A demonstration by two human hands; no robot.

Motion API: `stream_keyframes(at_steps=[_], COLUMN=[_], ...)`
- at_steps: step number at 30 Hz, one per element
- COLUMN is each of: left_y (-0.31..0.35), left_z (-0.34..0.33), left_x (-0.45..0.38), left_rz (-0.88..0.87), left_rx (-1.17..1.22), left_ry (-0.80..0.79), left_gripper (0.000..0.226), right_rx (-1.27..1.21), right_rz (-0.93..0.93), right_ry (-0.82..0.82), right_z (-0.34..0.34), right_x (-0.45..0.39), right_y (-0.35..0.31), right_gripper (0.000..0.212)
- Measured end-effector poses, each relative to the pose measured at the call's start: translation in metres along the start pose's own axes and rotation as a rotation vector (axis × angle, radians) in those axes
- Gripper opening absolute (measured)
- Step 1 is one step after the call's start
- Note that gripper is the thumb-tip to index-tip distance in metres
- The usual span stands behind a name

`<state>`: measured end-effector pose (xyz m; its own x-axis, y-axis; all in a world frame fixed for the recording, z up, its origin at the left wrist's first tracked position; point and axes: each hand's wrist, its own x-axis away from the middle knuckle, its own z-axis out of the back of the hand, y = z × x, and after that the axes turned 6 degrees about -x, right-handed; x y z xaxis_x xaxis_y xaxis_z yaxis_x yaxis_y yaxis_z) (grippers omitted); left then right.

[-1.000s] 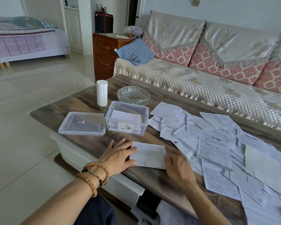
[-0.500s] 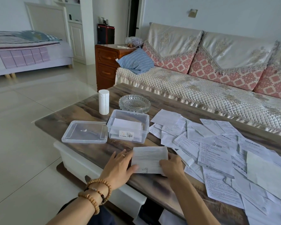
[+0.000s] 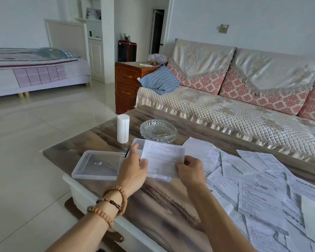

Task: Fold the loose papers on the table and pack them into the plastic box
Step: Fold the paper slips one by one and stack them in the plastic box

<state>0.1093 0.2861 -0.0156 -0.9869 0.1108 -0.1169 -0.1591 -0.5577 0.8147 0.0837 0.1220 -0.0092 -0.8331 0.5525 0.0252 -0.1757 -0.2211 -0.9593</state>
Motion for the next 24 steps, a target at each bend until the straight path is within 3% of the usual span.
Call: stream_keyframes(at_steps=[2, 4, 9, 14, 19, 24], left_y=[-0.003, -0.011, -0.036, -0.045, -0.039, -0.023], left_z=[0.012, 0.018, 0.006, -0.004, -0.002, -0.008], left_x=[-0.017, -0.027, -0.039, -0.043, -0.044, -0.023], left_rz=[-0.07, -0.187, -0.399, -0.447, -0.419, -0.455], left_rx=[-0.141, -0.335, -0.721, -0.785, -0.832, -0.772], left_ry=[0.139, 0.173, -0.08, -0.054, -0.114, -0.033], left_gripper=[0.051, 0.037, 0.039, 0.022, 0.028, 0.038], right_rx=[0.004, 0.12, 0.502, 0.907, 0.818, 0.61], right_rz=[0.022, 0.056, 0.067, 0.283, 0.452, 0.53], right_ry=[0.021, -0.008, -0.237, -0.228, -0.133, -0.065], right_z=[-0.01, -0.023, -0.058, -0.071, -0.057, -0.015], right_x=[-0.023, -0.043, -0.068, -0.063, -0.055, -0.029], right_y=[-0.015, -0.025, -0.02, -0.015, -0.013, 0.0], right_gripper=[0.017, 0.021, 0.038, 0.05, 0.03, 0.032])
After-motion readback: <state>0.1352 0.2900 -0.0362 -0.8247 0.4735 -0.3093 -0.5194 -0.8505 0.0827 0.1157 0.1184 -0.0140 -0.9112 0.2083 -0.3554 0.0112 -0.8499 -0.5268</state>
